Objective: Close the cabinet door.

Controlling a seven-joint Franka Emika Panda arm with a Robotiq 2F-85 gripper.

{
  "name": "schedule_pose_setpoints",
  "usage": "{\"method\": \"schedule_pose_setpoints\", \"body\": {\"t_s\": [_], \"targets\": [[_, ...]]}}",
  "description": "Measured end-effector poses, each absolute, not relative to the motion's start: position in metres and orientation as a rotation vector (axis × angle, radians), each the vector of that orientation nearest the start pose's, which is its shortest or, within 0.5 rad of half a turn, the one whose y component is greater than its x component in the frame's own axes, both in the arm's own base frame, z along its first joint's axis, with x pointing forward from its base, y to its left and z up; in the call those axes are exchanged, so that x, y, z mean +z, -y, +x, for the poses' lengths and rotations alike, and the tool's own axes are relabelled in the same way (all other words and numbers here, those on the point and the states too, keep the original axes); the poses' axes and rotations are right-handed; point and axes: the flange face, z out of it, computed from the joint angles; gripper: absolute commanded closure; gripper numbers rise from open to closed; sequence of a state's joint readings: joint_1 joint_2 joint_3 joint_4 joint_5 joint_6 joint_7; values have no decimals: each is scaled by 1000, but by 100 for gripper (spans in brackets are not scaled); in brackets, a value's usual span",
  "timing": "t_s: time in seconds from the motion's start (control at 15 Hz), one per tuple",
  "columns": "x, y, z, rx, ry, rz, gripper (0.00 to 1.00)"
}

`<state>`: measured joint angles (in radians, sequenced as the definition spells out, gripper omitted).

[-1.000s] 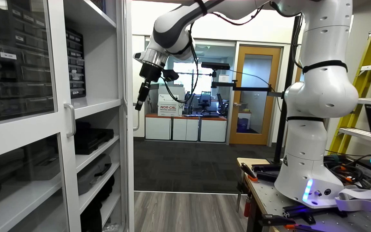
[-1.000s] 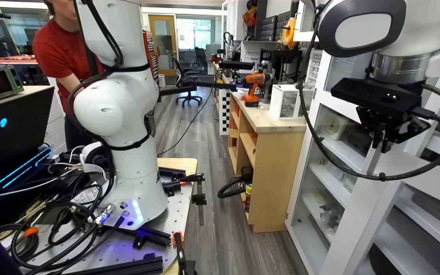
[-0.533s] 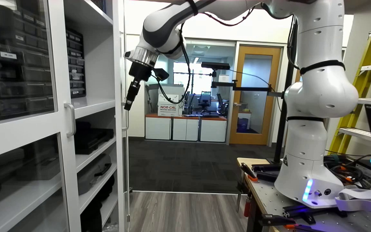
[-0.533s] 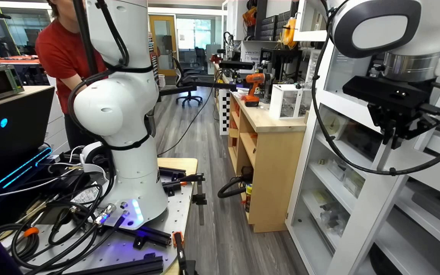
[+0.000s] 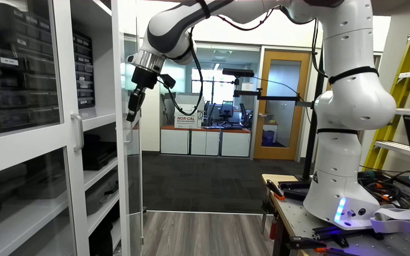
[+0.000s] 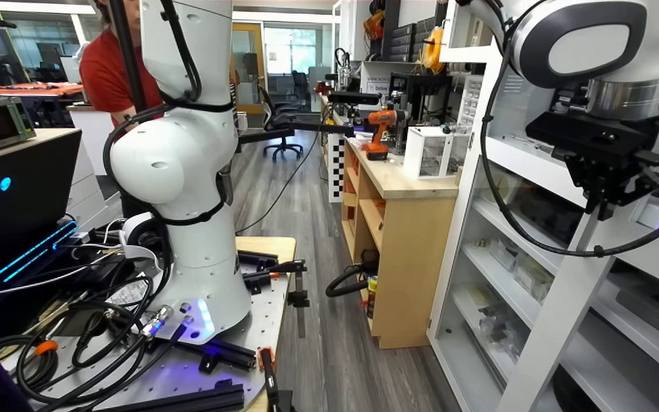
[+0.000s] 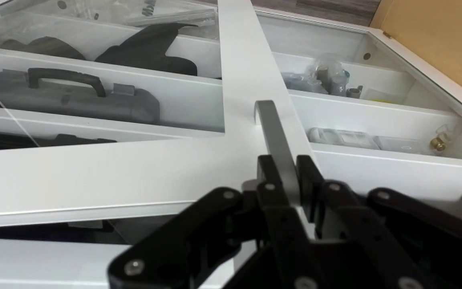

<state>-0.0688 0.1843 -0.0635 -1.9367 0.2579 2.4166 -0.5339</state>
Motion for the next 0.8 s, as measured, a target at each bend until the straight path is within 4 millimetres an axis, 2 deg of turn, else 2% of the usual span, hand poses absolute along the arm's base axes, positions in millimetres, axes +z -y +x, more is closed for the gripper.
{"method": "schedule_pose_setpoints", "body": {"t_s": [0.53,0.8], "targets": [[426,60,663,-553,214,-3025,96],[451,52,683,-636,161,-3022,96]]}}
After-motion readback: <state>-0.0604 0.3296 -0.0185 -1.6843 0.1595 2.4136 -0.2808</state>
